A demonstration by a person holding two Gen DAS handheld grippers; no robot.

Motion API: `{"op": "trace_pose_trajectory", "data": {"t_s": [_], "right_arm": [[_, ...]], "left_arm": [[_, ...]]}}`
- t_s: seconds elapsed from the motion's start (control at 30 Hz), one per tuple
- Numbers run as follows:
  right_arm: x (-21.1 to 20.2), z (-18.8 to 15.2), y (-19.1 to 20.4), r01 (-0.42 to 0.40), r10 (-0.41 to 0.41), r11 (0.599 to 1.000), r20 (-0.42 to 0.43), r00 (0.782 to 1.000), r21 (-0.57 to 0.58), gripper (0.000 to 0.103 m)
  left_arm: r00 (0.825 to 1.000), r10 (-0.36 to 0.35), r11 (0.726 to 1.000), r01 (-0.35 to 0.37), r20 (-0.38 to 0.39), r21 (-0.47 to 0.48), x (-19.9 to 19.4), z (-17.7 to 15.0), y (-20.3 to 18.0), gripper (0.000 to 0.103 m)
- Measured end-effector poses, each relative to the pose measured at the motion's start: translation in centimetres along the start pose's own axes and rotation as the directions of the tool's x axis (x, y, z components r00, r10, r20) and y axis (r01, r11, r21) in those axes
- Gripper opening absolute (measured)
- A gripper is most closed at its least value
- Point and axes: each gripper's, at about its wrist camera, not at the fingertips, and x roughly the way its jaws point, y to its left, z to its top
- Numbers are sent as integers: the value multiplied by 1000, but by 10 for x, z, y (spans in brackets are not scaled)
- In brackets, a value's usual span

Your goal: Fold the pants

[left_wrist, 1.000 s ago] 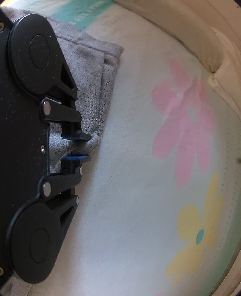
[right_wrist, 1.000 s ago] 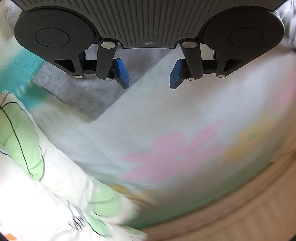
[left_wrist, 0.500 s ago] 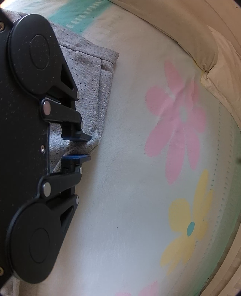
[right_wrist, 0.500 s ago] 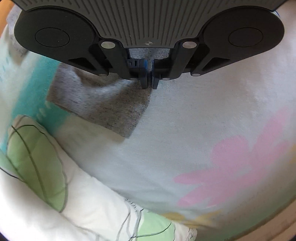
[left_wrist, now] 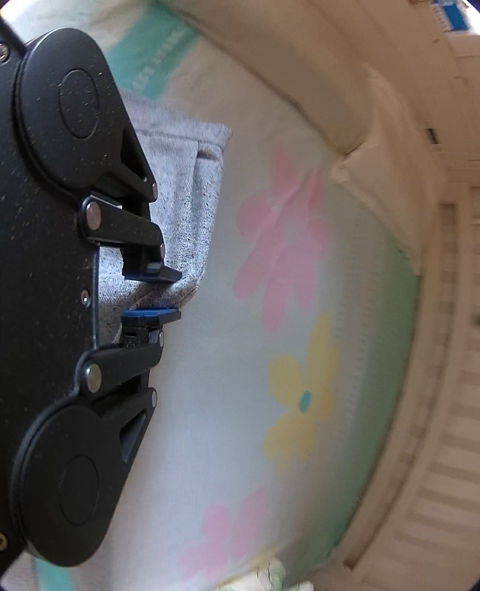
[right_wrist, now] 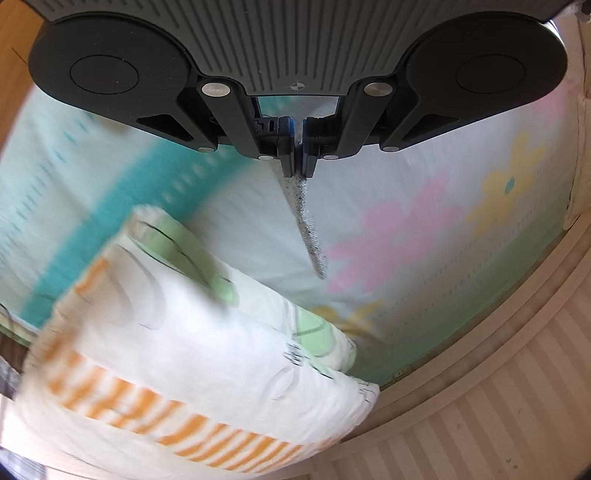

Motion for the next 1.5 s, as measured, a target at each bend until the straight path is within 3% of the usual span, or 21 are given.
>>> {"op": "trace_pose_trajectory", "data": {"t_s": [0.1,0.27,0.4,0.6,0.73,0.83,0.87,1.0,1.13,1.2,1.3,1.5], "right_arm": [[-10,-23,-27,16,-15,999,-42,999,42,4],[-2,-52,-59,56,-45,996,-150,988,71,4],[6,-64,-82,47,-12,988,-233,972,148,4],[9,-81,-103,51,1,985,-294,956,167,4],[22,-86,-110,93,-45,988,-347,937,122,4],[33,-92,-111,152,-114,987,-420,900,59,6],[34,-92,-112,176,-137,983,-419,897,54,7],[22,-83,-118,203,-159,974,-328,931,106,7],[12,-72,-137,201,-146,947,-223,964,251,27],[15,-72,-150,217,-161,927,-201,966,305,29],[24,-76,-169,229,-145,903,-243,959,363,29],[30,-81,-179,256,-156,892,-277,948,372,29]], "left_arm": [[999,-23,1000,23,25,22,-32,-28,12,17],[999,-37,994,37,1,102,-58,-78,18,17],[997,-42,991,50,-72,124,-56,-108,20,17],[990,-28,988,48,-138,144,-45,-142,24,17],[982,7,988,22,-188,151,-34,-160,28,17],[978,12,987,22,-209,160,-28,-163,26,17],[978,17,985,19,-208,171,-27,-163,24,17],[974,34,983,8,-225,184,-21,-171,22,17],[970,41,984,2,-240,176,-14,-171,22,17],[968,44,985,-1,-247,171,-7,-171,21,17],[965,42,988,-2,-259,152,-3,-171,21,17],[962,29,994,1,-270,110,-1,-168,24,18]]}}
